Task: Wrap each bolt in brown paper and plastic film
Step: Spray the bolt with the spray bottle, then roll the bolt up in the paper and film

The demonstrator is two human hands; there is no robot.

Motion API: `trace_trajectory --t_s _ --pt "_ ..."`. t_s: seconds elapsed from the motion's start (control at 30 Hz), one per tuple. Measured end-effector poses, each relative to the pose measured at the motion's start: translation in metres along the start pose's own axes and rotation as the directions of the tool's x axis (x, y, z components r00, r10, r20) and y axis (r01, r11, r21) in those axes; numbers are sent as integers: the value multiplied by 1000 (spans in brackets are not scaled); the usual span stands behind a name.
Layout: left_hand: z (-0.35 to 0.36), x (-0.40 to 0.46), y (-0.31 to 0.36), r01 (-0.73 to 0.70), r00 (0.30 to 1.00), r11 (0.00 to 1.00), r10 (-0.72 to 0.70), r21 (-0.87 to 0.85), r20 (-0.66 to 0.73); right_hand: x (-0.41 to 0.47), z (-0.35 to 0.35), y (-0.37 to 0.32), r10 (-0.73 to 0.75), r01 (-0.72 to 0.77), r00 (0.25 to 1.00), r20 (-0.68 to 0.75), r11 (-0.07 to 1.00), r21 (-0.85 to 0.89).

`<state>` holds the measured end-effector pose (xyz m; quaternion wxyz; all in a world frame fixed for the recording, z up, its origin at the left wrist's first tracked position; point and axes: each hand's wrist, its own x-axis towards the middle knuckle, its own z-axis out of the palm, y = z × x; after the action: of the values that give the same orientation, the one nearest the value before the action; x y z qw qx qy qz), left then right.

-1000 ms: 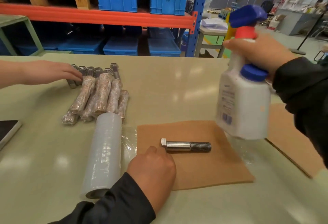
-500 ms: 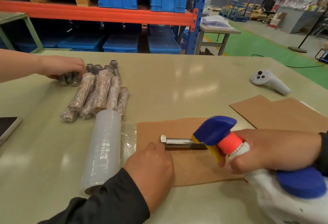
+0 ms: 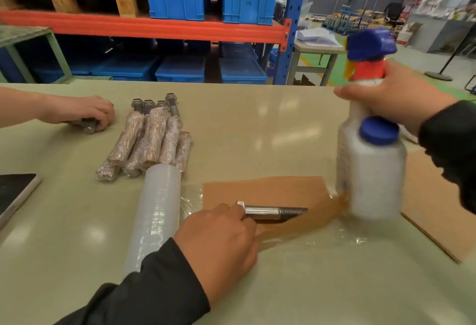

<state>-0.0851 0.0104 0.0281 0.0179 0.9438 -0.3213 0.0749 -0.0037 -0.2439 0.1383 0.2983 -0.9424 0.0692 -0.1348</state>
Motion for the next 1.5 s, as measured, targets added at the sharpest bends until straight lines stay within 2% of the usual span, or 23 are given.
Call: trace_trajectory --t_s 0.07,0.13,0.23,0.4,0.5,0.6,0.67,0.73,0.8,0.83,0.9,0.93,1.0,1.07,1.13,1.17,1.3,1.4,1.5 --pt "5 2 -2 -54 987 992 36 -111 -158 23 7 6 9 2 993 -118 996 88" --pt "12 6 -1 -61 967 988 22 -145 -255 42 16 13 6 27 980 -199 986 163" --pt "15 10 -1 -14 952 982 -44 -187 -302 63 28 24 32 44 956 -293 968 247" --pt "20 13 -3 23 963 984 -70 -178 -260 77 40 35 52 64 938 -344 946 317" --pt "22 13 -5 30 965 979 -81 -200 -250 80 42 37 61 42 958 -282 938 345" --pt "20 14 -5 107 987 962 -132 -249 -87 81 41 39 69 8 975 -209 938 346" --pt "24 11 -9 136 986 952 -158 -274 -58 77 37 40 117 -64 984 -135 936 346" --pt "21 10 -8 144 988 943 -151 -300 -1 68 28 41 243 -220 966 -86 952 214" --pt "19 10 -8 153 988 938 -139 -312 65 51 19 44 312 -302 939 -148 949 87" --pt "17 9 -9 159 986 937 -134 -311 101 40 15 42 297 -284 938 -178 954 97" --pt "17 8 -9 149 983 945 -110 -291 146 9 16 35 179 -150 961 -210 978 146" --pt "16 6 -9 134 982 950 -90 -281 164 -9 19 30 72 -51 980 -185 991 120" --pt "16 4 -8 108 984 954 -64 -279 164 -46 28 19 -172 171 985 33 984 45" --pt "16 2 -7 100 990 951 -68 -292 120 -76 42 5 -340 341 876 343 938 60" --pt "16 2 -9 110 993 936 -87 -334 83 -87 62 7 -403 445 752 522 894 50" --pt "16 2 -9 116 993 927 -94 -358 78 -88 72 11 -397 463 734 551 886 22" --pt "18 1 -11 126 992 898 -110 -421 61 -84 93 25 -303 405 754 584 913 -50" --pt "17 1 -12 141 990 881 -135 -451 45 -83 96 31 -286 383 736 614 923 -29" --pt "16 1 -12 147 988 886 -150 -439 27 -83 94 32 -292 314 744 601 947 71"
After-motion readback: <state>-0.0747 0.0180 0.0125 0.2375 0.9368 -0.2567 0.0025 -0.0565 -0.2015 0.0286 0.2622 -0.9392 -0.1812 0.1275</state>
